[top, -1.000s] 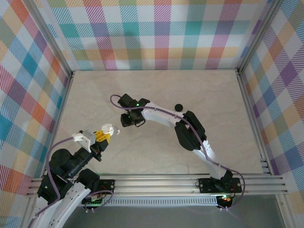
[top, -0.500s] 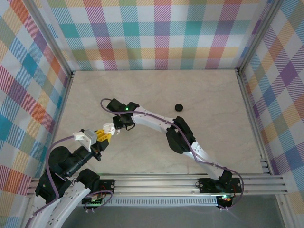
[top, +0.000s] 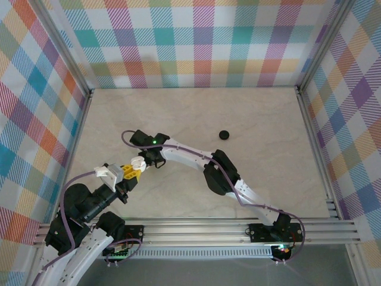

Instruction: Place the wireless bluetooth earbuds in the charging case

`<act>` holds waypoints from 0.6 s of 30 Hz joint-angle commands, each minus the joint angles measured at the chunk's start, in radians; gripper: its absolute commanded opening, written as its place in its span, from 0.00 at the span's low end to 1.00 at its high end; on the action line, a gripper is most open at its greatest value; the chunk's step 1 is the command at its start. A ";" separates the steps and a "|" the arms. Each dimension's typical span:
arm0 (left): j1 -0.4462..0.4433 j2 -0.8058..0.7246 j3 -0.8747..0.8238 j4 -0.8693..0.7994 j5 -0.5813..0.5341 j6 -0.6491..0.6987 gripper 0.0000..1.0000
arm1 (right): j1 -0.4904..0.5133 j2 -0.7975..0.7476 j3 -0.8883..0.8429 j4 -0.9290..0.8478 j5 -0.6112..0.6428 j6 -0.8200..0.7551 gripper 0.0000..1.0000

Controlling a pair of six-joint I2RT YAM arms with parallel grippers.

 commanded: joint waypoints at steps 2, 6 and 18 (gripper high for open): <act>-0.008 -0.014 -0.016 0.007 -0.007 0.006 0.00 | 0.013 0.002 -0.026 -0.044 -0.004 -0.025 0.54; -0.008 -0.020 -0.017 0.005 -0.004 -0.003 0.00 | 0.013 -0.008 -0.058 -0.073 -0.002 -0.032 0.55; -0.008 -0.030 -0.069 0.085 0.009 -0.057 0.00 | -0.007 -0.165 -0.299 -0.046 -0.038 -0.147 0.53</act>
